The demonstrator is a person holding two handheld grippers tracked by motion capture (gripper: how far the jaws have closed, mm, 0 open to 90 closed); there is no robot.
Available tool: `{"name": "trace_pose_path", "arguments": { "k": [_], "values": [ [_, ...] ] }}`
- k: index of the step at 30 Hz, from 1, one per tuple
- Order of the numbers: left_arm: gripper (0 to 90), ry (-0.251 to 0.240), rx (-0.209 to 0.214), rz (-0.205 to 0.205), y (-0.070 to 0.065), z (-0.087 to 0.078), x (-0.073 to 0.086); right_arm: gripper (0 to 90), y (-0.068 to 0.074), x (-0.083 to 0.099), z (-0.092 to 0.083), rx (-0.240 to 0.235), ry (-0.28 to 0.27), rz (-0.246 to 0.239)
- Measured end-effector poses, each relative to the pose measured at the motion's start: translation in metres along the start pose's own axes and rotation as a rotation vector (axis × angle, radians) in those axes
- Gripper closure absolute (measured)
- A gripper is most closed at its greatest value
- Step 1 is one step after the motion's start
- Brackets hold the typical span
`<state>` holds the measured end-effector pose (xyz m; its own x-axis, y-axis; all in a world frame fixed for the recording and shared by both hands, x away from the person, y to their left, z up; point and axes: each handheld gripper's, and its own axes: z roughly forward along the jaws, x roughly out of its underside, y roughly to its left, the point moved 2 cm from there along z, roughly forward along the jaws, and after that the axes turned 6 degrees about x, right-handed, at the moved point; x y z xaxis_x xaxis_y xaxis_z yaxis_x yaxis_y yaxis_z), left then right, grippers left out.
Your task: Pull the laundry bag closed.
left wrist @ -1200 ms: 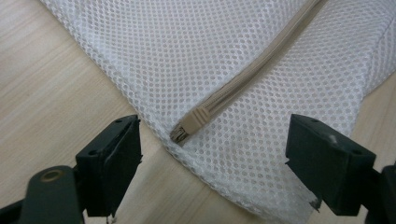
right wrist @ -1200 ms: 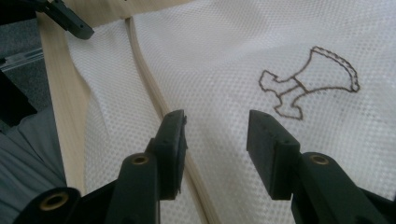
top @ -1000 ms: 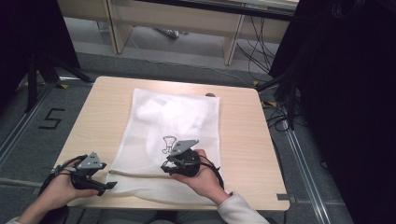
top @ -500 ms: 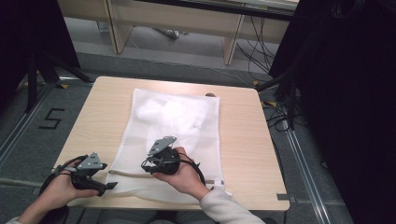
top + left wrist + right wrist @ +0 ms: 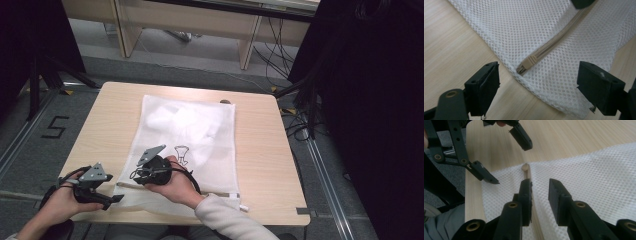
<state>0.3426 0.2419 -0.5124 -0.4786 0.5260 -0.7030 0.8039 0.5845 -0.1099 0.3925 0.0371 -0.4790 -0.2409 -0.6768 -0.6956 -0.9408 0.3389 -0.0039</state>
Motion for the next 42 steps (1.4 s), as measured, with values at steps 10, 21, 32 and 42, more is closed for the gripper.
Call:
{"name": "trace_pose_path", "arguments": {
  "k": [10,21,32,42],
  "values": [
    [17.7,0.006,-0.008,0.022,0.0,-0.005,0.003,75.5,0.008,-0.01,0.029,-0.032,0.035,0.001],
    [17.7,0.014,-0.015,0.011,-0.001,-0.005,0.005,74.6,0.016,-0.017,0.048,-0.055,0.04,0.003],
    [17.7,0.027,-0.011,0.005,-0.001,-0.005,0.006,73.2,0.018,-0.017,0.061,-0.04,0.068,0.018],
    [17.6,0.032,-0.007,-0.001,0.0,-0.004,0.006,80.0,0.018,-0.018,0.068,-0.014,0.098,0.005]
  ]
}}
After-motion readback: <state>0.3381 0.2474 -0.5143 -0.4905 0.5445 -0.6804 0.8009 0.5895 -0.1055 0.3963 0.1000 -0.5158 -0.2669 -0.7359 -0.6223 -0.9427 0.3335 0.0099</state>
